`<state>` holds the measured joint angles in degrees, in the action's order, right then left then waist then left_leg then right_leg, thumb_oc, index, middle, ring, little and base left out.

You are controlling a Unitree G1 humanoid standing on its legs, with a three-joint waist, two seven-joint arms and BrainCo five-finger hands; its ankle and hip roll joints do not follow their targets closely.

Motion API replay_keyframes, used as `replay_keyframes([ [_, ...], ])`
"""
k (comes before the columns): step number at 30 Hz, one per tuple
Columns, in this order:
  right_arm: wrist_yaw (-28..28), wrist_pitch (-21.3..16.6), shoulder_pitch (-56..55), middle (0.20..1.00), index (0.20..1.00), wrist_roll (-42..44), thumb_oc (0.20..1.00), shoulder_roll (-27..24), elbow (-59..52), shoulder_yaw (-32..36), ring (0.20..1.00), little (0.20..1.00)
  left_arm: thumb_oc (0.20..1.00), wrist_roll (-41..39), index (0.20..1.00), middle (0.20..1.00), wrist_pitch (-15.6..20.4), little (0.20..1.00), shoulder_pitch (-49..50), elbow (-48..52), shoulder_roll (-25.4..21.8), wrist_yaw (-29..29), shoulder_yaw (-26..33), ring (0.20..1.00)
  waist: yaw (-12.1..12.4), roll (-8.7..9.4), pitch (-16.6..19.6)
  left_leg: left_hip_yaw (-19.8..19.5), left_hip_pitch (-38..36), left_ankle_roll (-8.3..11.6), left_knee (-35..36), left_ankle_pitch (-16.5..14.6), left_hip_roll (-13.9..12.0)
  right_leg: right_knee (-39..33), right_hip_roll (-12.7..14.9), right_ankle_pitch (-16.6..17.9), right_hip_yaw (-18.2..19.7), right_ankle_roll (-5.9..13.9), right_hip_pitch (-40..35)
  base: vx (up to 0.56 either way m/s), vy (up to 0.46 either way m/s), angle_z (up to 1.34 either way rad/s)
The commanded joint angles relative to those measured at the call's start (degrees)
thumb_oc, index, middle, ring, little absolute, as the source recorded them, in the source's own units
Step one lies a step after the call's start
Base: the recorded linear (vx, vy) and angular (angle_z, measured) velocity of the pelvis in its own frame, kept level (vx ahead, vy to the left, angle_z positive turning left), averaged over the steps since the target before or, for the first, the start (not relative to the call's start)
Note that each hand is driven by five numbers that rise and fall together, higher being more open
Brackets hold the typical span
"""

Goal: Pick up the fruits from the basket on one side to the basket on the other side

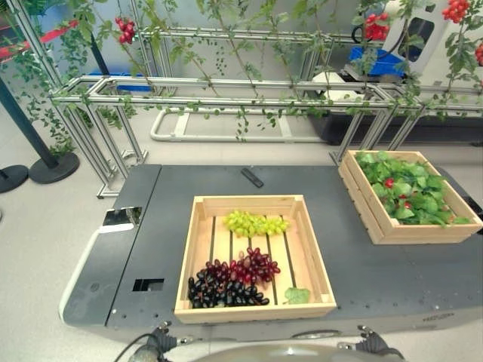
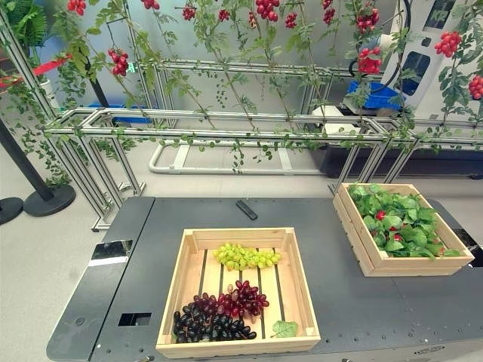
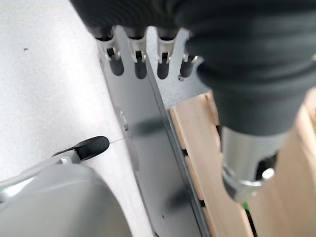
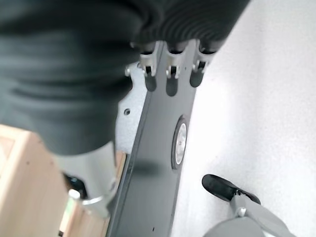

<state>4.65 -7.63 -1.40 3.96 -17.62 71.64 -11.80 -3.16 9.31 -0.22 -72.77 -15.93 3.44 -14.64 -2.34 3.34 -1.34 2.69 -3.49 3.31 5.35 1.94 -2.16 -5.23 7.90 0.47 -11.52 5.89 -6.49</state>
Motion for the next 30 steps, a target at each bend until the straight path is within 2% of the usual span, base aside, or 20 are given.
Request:
replay_keyframes([
  [1, 0.96, -0.96, 3.78, 1.000, 1.000, 0.68, 1.000, -1.42, 2.67, -0.71, 1.000, 1.000, 1.000, 0.03, 1.000, 1.000, 1.88, 1.000, -4.27, -1.32, -0.02, 0.05, -0.82, 1.000, 0.58, -0.83, -0.41, 3.68, 0.05, 1.97, -0.39, -0.21, -5.29, 0.23, 3.59, 1.90, -1.07, 3.96, 2.83, 0.00, 0.000, 0.00],
  [18, 0.95, -0.95, 3.56, 1.000, 1.000, 1.46, 1.000, -1.51, 2.43, -0.23, 1.000, 1.000, 1.000, -1.45, 1.000, 1.000, 2.13, 1.000, -4.32, -0.30, -0.41, 0.66, 0.04, 1.000, 0.71, -0.65, -1.36, 3.40, 0.40, 1.89, -0.53, -0.34, -5.21, 0.30, 3.70, 1.78, -1.10, 3.90, 2.93, 0.00, 0.000, 0.00],
  [25, 1.48, -2.74, 3.45, 1.000, 1.000, 3.32, 1.000, -2.49, -3.05, 0.34, 1.000, 1.000, 1.000, -8.00, 1.000, 1.000, 5.51, 1.000, -3.41, 11.51, -2.82, 1.72, 2.10, 1.000, 1.09, -0.53, -2.81, 2.97, 0.94, 1.92, -1.14, -0.27, -5.11, 0.71, 3.73, 1.76, -1.15, 3.97, 3.34, 0.00, 0.000, 0.00],
  [26, 1.46, -2.83, 3.07, 1.000, 1.000, 2.58, 1.000, -3.29, -6.14, 0.15, 1.000, 1.000, 1.000, -7.95, 1.000, 1.000, 5.99, 1.000, -2.78, 14.65, -3.76, 1.82, 2.25, 1.000, 1.10, -0.52, -2.91, 3.00, 0.84, 1.96, -1.09, -0.28, -5.16, 0.65, 3.72, 1.72, -1.12, 4.00, 3.23, 0.00, 0.000, 0.00],
  [30, 1.39, -4.86, -0.81, 1.000, 1.000, 4.51, 1.000, -8.63, -28.86, 4.91, 1.000, 1.000, 1.000, -16.34, 1.000, 1.000, 8.85, 1.000, 2.03, 36.45, -8.61, 1.24, 9.23, 1.000, 0.95, -0.54, -3.59, 3.11, 0.95, 2.23, -0.86, 0.14, -5.46, 0.66, 3.65, 1.76, -1.15, 4.16, 3.58, 0.00, 0.000, 0.00],
])
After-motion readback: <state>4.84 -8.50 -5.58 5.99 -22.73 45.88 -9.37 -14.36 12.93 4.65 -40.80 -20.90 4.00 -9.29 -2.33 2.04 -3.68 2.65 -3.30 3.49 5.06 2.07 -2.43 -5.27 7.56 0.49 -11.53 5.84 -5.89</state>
